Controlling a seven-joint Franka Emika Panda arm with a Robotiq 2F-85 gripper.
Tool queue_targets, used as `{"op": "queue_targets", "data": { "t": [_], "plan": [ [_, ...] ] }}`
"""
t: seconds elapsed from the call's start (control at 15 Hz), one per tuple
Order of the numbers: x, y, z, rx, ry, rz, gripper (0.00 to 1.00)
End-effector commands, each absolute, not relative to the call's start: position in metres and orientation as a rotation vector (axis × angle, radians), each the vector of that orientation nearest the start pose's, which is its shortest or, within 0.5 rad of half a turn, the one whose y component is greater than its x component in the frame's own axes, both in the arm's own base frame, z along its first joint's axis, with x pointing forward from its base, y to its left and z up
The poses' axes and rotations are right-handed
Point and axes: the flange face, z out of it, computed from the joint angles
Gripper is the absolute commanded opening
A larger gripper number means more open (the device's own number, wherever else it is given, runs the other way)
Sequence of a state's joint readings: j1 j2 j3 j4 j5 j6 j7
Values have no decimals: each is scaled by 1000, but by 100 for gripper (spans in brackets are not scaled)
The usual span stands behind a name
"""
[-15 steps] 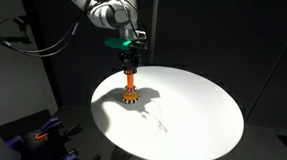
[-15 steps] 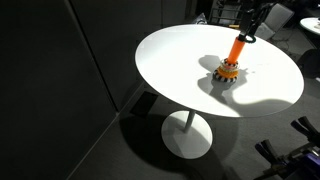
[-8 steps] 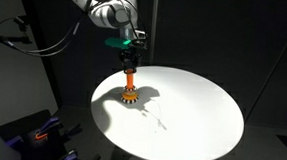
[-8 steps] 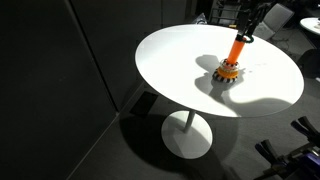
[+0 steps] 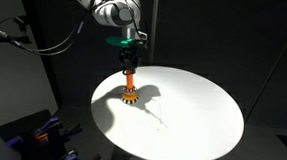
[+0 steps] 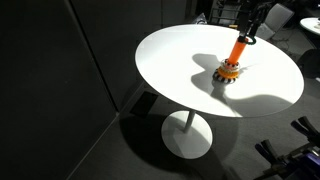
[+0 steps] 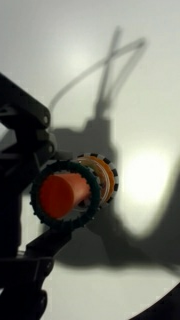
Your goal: Place the dark green ring on the stack
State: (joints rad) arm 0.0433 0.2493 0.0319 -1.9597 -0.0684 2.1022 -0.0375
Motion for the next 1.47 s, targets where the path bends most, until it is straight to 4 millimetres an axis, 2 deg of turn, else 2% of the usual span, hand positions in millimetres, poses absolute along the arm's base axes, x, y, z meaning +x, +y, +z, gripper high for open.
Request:
{"op": "queue_targets", "data": {
  "t": [0.0, 0.8, 1.4],
  "plan": [
    [600, 38, 342, -3170, -199, 237, 45],
    [611, 36, 359, -3116, -152, 264, 45],
    [619, 35, 350, -3123, -137, 283, 45]
  ]
}}
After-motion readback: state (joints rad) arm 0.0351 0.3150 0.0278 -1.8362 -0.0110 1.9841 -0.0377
